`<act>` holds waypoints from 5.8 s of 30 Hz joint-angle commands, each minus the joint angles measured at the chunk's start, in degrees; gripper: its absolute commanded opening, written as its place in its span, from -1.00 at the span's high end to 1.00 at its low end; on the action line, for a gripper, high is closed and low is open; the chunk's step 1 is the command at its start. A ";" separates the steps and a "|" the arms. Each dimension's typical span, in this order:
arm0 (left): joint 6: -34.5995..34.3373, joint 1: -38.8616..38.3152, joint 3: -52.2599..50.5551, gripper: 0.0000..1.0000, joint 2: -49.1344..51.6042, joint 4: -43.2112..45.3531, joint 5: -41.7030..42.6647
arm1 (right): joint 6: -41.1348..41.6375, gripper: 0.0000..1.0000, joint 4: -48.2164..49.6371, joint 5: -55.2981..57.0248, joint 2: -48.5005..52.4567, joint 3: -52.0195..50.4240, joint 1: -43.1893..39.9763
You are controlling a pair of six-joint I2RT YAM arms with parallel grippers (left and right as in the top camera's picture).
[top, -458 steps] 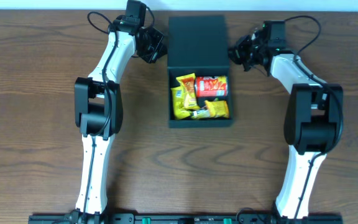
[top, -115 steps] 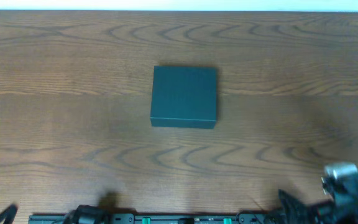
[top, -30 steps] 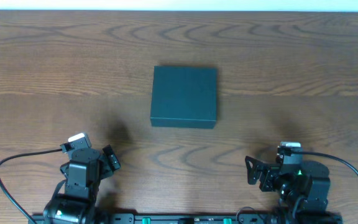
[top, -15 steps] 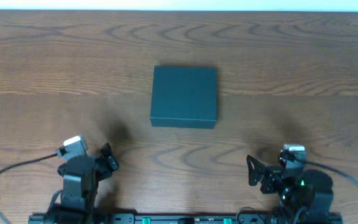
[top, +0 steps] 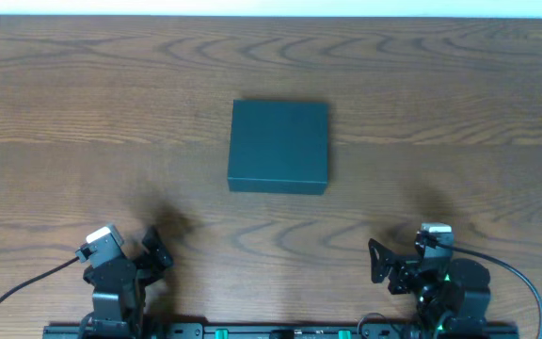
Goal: Pack container
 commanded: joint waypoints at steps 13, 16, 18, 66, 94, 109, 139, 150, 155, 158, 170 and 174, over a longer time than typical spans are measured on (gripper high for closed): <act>-0.68 0.39 -3.26 -0.91 -0.37 1.40 -0.35 | 0.70 -0.98 1.27 -0.35 -0.35 -1.03 -0.55; -0.68 0.39 -3.26 -0.91 -0.37 1.40 -0.35 | 0.70 -0.98 1.27 -0.35 -0.35 -1.03 -0.52; -0.68 0.39 -3.26 -0.91 -0.37 1.40 -0.37 | 0.70 -0.99 1.27 -0.35 -0.35 -1.03 -0.52; 12.26 0.35 -12.63 -0.91 -0.35 49.44 -2.56 | -20.55 -0.99 50.84 12.35 -0.24 -10.23 0.22; 13.11 0.35 -12.63 -0.91 12.33 43.50 -5.55 | -26.51 -0.98 45.81 18.08 11.65 -11.41 0.22; 13.11 0.87 -12.63 -0.91 11.47 42.10 -5.33 | -26.49 -0.99 44.30 18.08 11.34 -11.39 0.17; 13.11 9.70 -12.63 -0.91 -0.44 42.05 -5.31 | -26.49 -0.99 44.35 18.05 -0.68 -11.39 -1.20; 13.09 9.31 -12.63 -0.91 -0.42 42.05 -5.29 | -26.49 -0.98 44.35 18.05 -0.68 -11.39 -0.96; 13.09 9.31 -12.63 -0.91 -0.42 42.05 -5.29 | -26.49 -0.99 44.35 18.08 -0.68 -11.39 -0.96; 13.09 9.31 -12.63 -0.91 -0.42 42.05 -5.29 | -26.49 -0.99 44.35 18.08 -0.68 -11.39 -0.96; 13.09 9.31 -12.63 -0.91 -0.42 42.05 -5.29 | -26.49 -0.99 44.35 18.05 -0.68 -11.39 -0.96; 13.09 9.31 -12.63 -0.91 -0.42 42.05 -5.29 | -26.49 -0.99 44.35 18.05 -0.68 -11.39 -0.96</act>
